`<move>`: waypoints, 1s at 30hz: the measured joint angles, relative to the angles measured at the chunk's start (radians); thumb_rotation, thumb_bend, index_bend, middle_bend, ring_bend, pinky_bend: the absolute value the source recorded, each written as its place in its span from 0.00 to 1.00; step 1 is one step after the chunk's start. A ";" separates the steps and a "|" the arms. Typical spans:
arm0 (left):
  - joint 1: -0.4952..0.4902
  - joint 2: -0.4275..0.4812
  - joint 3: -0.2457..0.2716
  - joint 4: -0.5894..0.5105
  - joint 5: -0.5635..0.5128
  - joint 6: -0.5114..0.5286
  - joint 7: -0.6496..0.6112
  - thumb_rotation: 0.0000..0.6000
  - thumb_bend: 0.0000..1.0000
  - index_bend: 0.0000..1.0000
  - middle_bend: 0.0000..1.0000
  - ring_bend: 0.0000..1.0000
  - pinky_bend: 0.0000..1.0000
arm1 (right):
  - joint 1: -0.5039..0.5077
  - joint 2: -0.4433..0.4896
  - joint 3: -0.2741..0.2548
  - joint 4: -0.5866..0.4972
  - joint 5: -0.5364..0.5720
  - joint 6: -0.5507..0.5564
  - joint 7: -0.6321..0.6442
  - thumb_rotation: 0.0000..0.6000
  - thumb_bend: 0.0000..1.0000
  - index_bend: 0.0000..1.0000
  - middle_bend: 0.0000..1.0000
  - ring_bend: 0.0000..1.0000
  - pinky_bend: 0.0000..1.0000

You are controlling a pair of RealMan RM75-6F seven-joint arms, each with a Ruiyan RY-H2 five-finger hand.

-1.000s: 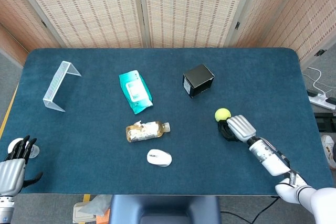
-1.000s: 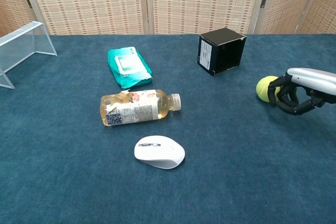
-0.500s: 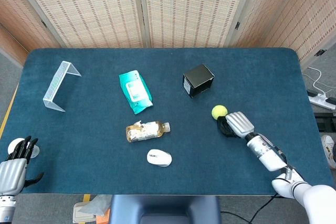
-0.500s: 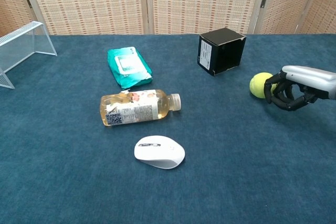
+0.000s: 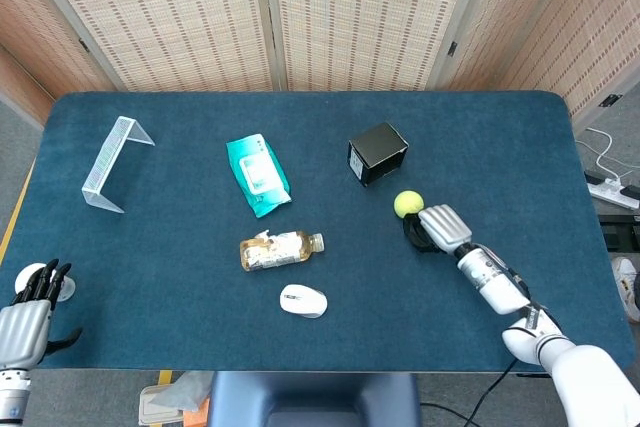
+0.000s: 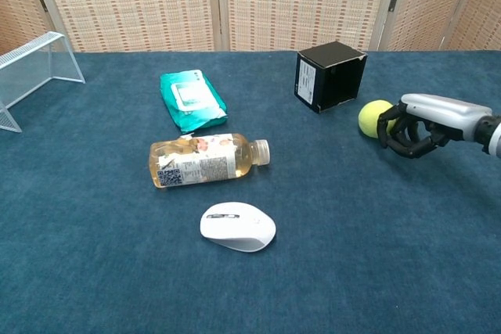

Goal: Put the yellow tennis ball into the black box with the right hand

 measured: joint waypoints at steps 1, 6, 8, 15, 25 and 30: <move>-0.001 0.000 -0.001 0.000 -0.004 -0.003 0.001 1.00 0.24 0.00 0.00 0.00 0.27 | 0.005 -0.005 0.001 0.009 0.001 -0.005 0.005 1.00 0.63 0.82 0.77 0.51 0.56; -0.005 -0.002 -0.005 0.004 -0.021 -0.012 0.003 1.00 0.24 0.00 0.00 0.00 0.27 | 0.031 -0.034 0.004 0.053 0.004 -0.027 0.033 1.00 0.63 0.82 0.77 0.51 0.56; -0.006 -0.002 -0.007 0.006 -0.032 -0.018 0.003 1.00 0.24 0.00 0.00 0.00 0.27 | 0.040 -0.042 0.006 0.066 0.006 -0.031 0.042 1.00 0.63 0.82 0.77 0.51 0.56; -0.011 -0.003 -0.013 0.009 -0.055 -0.029 0.009 1.00 0.24 0.00 0.00 0.00 0.27 | 0.080 -0.073 0.013 0.121 0.014 -0.072 0.071 1.00 0.63 0.82 0.75 0.50 0.54; -0.015 -0.004 -0.015 0.012 -0.072 -0.036 0.015 1.00 0.24 0.00 0.00 0.00 0.27 | 0.115 -0.109 0.017 0.186 0.021 -0.101 0.088 1.00 0.61 0.82 0.72 0.45 0.50; -0.016 -0.005 -0.015 0.014 -0.076 -0.037 0.014 1.00 0.25 0.00 0.00 0.00 0.27 | 0.120 -0.124 0.016 0.213 0.023 -0.096 0.093 1.00 0.54 0.68 0.60 0.39 0.45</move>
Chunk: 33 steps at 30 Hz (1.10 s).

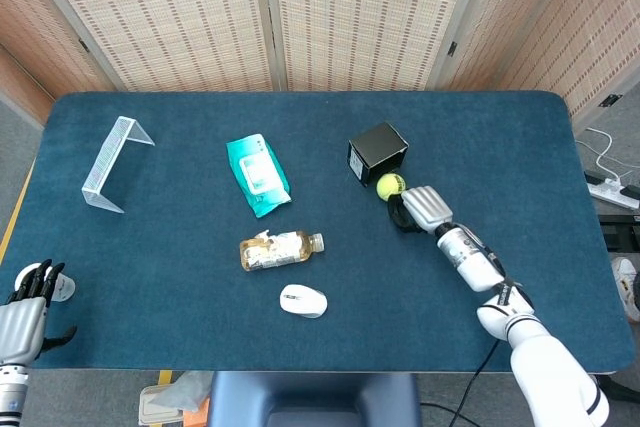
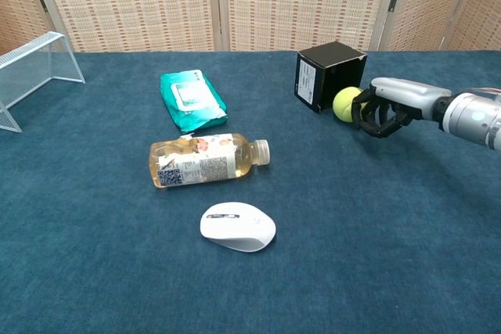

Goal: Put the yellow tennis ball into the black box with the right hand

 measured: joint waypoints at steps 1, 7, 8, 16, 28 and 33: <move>-0.001 0.000 0.000 0.000 -0.001 -0.001 0.000 1.00 0.25 0.00 0.00 0.00 0.27 | 0.001 -0.001 -0.002 0.003 -0.001 0.000 0.001 1.00 0.53 0.61 0.54 0.35 0.43; -0.002 0.001 0.001 0.000 0.000 -0.002 -0.002 1.00 0.25 0.00 0.00 0.00 0.27 | 0.001 -0.004 -0.014 0.010 -0.008 0.004 0.012 1.00 0.50 0.33 0.30 0.17 0.37; -0.002 0.001 0.002 0.000 0.000 -0.002 -0.001 1.00 0.25 0.00 0.00 0.00 0.27 | 0.000 -0.005 -0.014 0.011 -0.008 0.005 0.013 1.00 0.50 0.29 0.26 0.12 0.34; -0.001 0.002 0.005 -0.001 0.006 0.003 -0.005 1.00 0.25 0.00 0.00 0.00 0.27 | -0.003 -0.001 -0.025 0.004 -0.015 0.017 0.017 1.00 0.50 0.08 0.07 0.00 0.15; 0.001 0.005 0.008 -0.003 0.014 0.007 -0.013 1.00 0.25 0.00 0.00 0.00 0.27 | 0.001 -0.002 -0.023 -0.002 -0.008 0.013 0.016 1.00 0.45 0.04 0.03 0.00 0.11; 0.000 0.004 0.008 -0.002 0.013 0.008 -0.009 1.00 0.25 0.00 0.00 0.00 0.27 | 0.010 -0.010 -0.018 0.010 -0.003 0.005 0.011 1.00 0.33 0.04 0.03 0.00 0.11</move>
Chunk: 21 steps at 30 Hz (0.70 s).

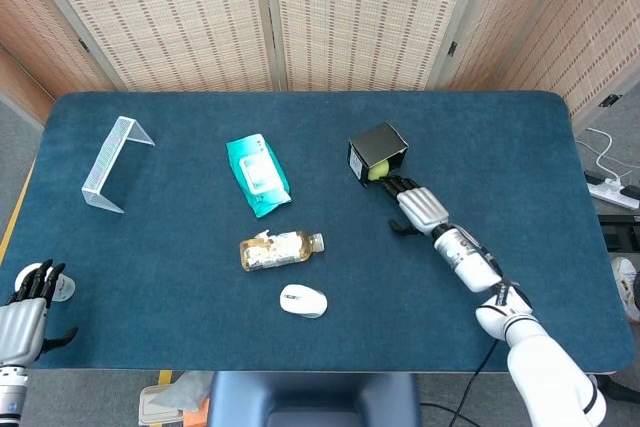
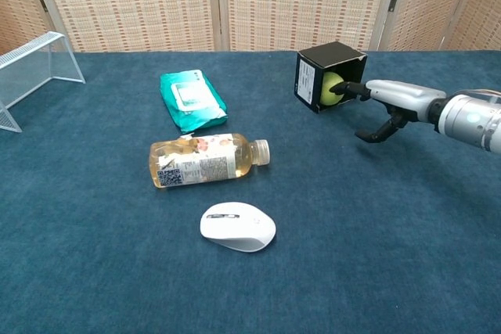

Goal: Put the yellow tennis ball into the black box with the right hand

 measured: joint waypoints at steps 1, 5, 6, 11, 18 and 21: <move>0.000 -0.001 0.000 0.000 -0.001 0.000 0.002 1.00 0.25 0.00 0.00 0.00 0.27 | 0.003 -0.001 0.001 0.003 0.001 -0.003 0.000 1.00 0.30 0.04 0.03 0.00 0.11; -0.001 -0.002 -0.001 0.000 -0.004 -0.001 0.007 1.00 0.25 0.00 0.00 0.00 0.27 | 0.016 -0.008 0.008 0.018 0.009 -0.024 0.000 1.00 0.23 0.04 0.03 0.00 0.11; -0.002 -0.003 -0.001 0.000 -0.005 -0.002 0.009 1.00 0.25 0.00 0.00 0.00 0.27 | 0.020 -0.010 0.011 0.023 0.011 -0.030 0.001 1.00 0.21 0.04 0.03 0.00 0.11; -0.006 -0.005 -0.003 0.001 -0.015 -0.009 0.014 1.00 0.24 0.00 0.00 0.00 0.27 | 0.030 -0.015 0.013 0.037 0.014 -0.040 0.008 1.00 0.18 0.04 0.03 0.00 0.10; -0.008 -0.005 -0.004 0.001 -0.022 -0.013 0.015 1.00 0.24 0.00 0.00 0.00 0.27 | 0.035 -0.018 0.013 0.044 0.015 -0.040 0.016 1.00 0.18 0.04 0.03 0.00 0.09; -0.007 -0.004 -0.004 0.001 -0.021 -0.012 0.013 1.00 0.24 0.00 0.00 0.00 0.27 | 0.035 -0.018 0.012 0.044 0.014 -0.038 0.017 1.00 0.18 0.04 0.03 0.00 0.09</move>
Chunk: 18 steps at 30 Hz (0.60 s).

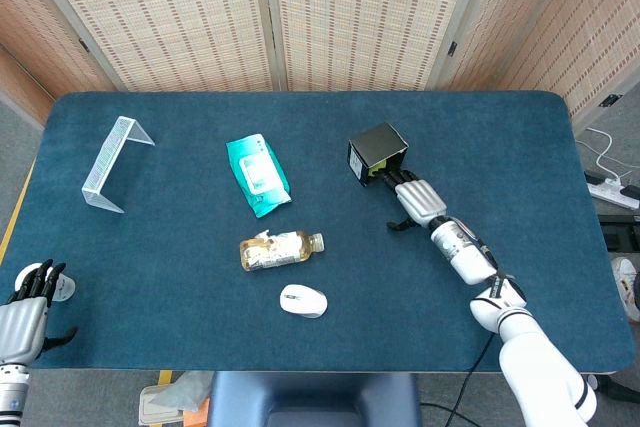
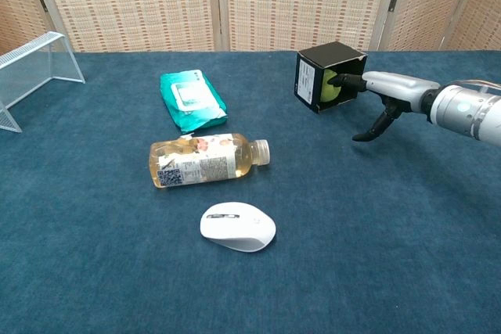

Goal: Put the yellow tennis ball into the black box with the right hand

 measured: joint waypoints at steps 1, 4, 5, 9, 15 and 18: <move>0.000 0.000 0.000 0.000 0.000 0.001 -0.001 1.00 0.24 0.00 0.00 0.00 0.27 | 0.000 0.000 0.000 -0.001 0.000 0.001 0.001 1.00 0.18 0.04 0.03 0.00 0.09; 0.001 0.001 0.000 -0.001 0.001 0.003 -0.003 1.00 0.24 0.00 0.00 0.00 0.27 | -0.002 0.001 -0.002 -0.002 -0.001 0.007 0.000 1.00 0.18 0.04 0.03 0.00 0.09; 0.002 0.001 0.000 -0.001 0.002 0.004 -0.004 1.00 0.24 0.00 0.00 0.00 0.27 | -0.003 0.002 -0.002 -0.003 -0.001 0.009 0.000 1.00 0.18 0.04 0.03 0.00 0.09; 0.003 0.003 0.002 -0.002 0.008 0.007 -0.008 1.00 0.25 0.00 0.00 0.00 0.27 | -0.007 0.006 -0.003 -0.008 -0.001 0.009 -0.001 1.00 0.18 0.04 0.03 0.00 0.09; 0.004 0.005 0.004 -0.004 0.015 0.011 -0.014 1.00 0.25 0.00 0.00 0.00 0.27 | -0.019 0.015 -0.012 -0.021 -0.007 0.026 -0.011 1.00 0.18 0.04 0.03 0.00 0.09; 0.005 0.006 0.005 -0.004 0.018 0.012 -0.016 1.00 0.25 0.00 0.00 0.00 0.27 | -0.024 0.020 -0.015 -0.027 -0.008 0.026 -0.016 1.00 0.18 0.04 0.03 0.00 0.09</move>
